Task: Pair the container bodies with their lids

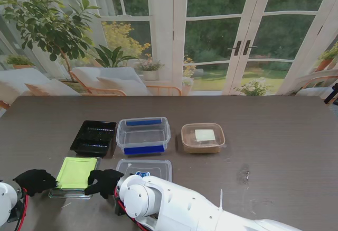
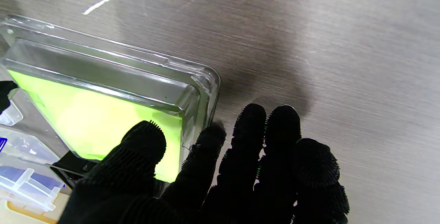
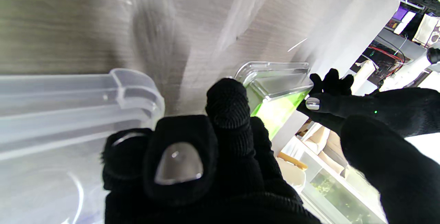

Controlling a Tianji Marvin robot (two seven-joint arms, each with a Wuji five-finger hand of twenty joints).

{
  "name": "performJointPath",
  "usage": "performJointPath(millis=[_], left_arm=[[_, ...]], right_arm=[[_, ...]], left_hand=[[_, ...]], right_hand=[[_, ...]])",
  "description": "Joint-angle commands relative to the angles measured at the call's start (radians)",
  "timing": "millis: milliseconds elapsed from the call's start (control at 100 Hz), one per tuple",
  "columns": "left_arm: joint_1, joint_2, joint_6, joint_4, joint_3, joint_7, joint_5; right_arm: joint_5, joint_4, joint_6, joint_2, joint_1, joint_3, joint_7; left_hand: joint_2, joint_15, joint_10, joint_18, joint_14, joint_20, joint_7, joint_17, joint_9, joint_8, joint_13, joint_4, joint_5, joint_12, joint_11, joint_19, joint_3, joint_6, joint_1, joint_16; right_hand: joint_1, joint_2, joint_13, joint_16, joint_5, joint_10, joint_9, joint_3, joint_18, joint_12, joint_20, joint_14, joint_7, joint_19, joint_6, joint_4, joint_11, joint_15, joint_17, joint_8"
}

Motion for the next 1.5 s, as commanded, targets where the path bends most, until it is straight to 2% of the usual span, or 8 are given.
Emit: performJointPath(millis=[0, 250, 480, 610, 740, 1000, 1210, 1490], left_arm=[[0.012, -0.001, -0.005, 0.002, -0.001, -0.031, 0.001], [0.012, -0.001, -0.019, 0.002, -0.007, -0.025, 0.013], [0.026, -0.015, -0.032, -0.009, -0.028, 0.053, -0.013], [0.028, -0.024, -0.019, -0.01, -0.041, 0.09, -0.09], [0.029, -0.037, -0.01, -0.003, -0.047, 0.14, -0.173], [0.035, -0.048, 0.015, 0.012, -0.051, 0.166, -0.275], [0.039, -0.058, 0.031, 0.031, -0.051, 0.186, -0.355], [0.033, -0.063, 0.064, 0.052, -0.019, 0.188, -0.423]], right_arm=[[-0.008, -0.007, -0.002, 0.004, -0.017, -0.009, 0.021], [-0.017, -0.016, -0.002, 0.013, -0.01, -0.012, 0.031], [-0.038, -0.096, 0.044, 0.043, -0.025, 0.022, -0.018], [-0.036, -0.153, 0.074, 0.055, -0.049, 0.058, -0.071], [-0.013, -0.19, 0.079, 0.054, -0.078, 0.091, -0.124], [0.123, -0.152, -0.01, 0.0, -0.132, 0.123, -0.208], [0.219, -0.095, -0.048, -0.044, -0.156, 0.134, -0.241], [0.284, -0.061, -0.039, -0.063, -0.163, 0.138, -0.226]], left_hand=[[0.034, -0.01, 0.006, -0.033, 0.006, 0.006, 0.057, -0.024, 0.005, 0.031, -0.017, 0.03, 0.03, -0.01, -0.003, -0.017, -0.025, -0.002, 0.015, -0.007], [0.035, -0.021, -0.001, -0.039, 0.005, -0.003, 0.057, -0.046, 0.0, 0.031, -0.03, 0.031, 0.029, -0.012, -0.006, -0.033, -0.031, -0.01, 0.013, -0.011], [0.033, -0.371, -0.035, -0.057, -0.02, -0.243, 0.061, -0.243, -0.052, 0.034, -0.149, 0.037, 0.021, -0.18, -0.138, -0.266, -0.032, -0.037, -0.014, -0.226], [0.034, -0.477, -0.037, -0.066, -0.025, -0.309, 0.061, -0.289, -0.072, 0.034, -0.193, 0.039, 0.015, -0.254, -0.186, -0.379, -0.04, -0.036, -0.02, -0.289], [0.035, -0.578, -0.044, -0.089, -0.047, -0.368, 0.057, -0.322, -0.123, 0.033, -0.246, 0.039, 0.005, -0.332, -0.237, -0.506, -0.048, -0.03, -0.014, -0.36], [0.043, -0.729, -0.064, -0.166, -0.136, -0.504, 0.026, -0.364, -0.239, 0.017, -0.352, 0.04, -0.037, -0.461, -0.292, -0.738, -0.073, 0.001, -0.002, -0.499], [0.055, -0.721, -0.078, -0.246, -0.232, -0.623, 0.003, -0.406, -0.332, 0.006, -0.476, 0.04, -0.089, -0.55, -0.326, -0.83, -0.101, 0.043, 0.008, -0.583], [0.066, -0.67, -0.087, -0.276, -0.26, -0.69, -0.015, -0.428, -0.419, -0.003, -0.58, 0.041, -0.154, -0.597, -0.324, -0.902, -0.13, 0.066, 0.015, -0.627]], right_hand=[[-0.051, 0.017, 0.025, 0.006, -0.001, 0.01, 0.031, -0.008, -0.014, -0.014, 0.019, 0.008, -0.013, 0.062, -0.024, 0.008, 0.025, 0.035, 0.328, -0.012], [-0.055, 0.019, 0.025, 0.003, 0.008, 0.011, 0.023, -0.015, -0.017, -0.013, 0.02, 0.008, -0.024, 0.058, -0.042, 0.008, 0.021, 0.027, 0.315, -0.017], [-0.058, 0.013, 0.026, -0.027, 0.045, 0.011, -0.035, -0.038, -0.033, -0.021, 0.026, 0.016, -0.065, 0.034, -0.088, 0.005, -0.009, -0.032, 0.262, -0.033], [-0.057, 0.009, 0.022, -0.095, 0.107, 0.025, -0.142, -0.054, -0.04, -0.052, 0.042, 0.057, -0.105, -0.019, -0.132, 0.002, -0.061, -0.159, 0.152, -0.046], [-0.054, 0.012, -0.216, -0.159, 0.15, 0.041, -0.37, -0.063, -0.061, -0.173, 0.056, 0.1, -0.123, -0.165, -0.163, 0.001, -0.194, -0.377, -0.056, -0.042], [-0.049, 0.045, -0.705, -0.587, 0.04, 0.063, -0.698, -0.057, -0.132, -0.521, -0.251, 0.064, -0.071, -0.758, -0.118, -0.01, -0.472, -1.206, -0.482, -0.02], [-0.052, 0.077, -0.87, -0.732, -0.097, 0.077, -0.866, -0.057, -0.238, -0.555, -0.403, 0.008, -0.02, -0.94, -0.044, -0.017, -0.54, -1.46, -0.627, -0.019], [-0.061, 0.107, -1.033, -0.805, -0.209, 0.087, -1.011, -0.081, -0.321, -0.594, -0.522, -0.055, -0.013, -1.075, 0.014, -0.022, -0.589, -1.546, -0.732, -0.056]])
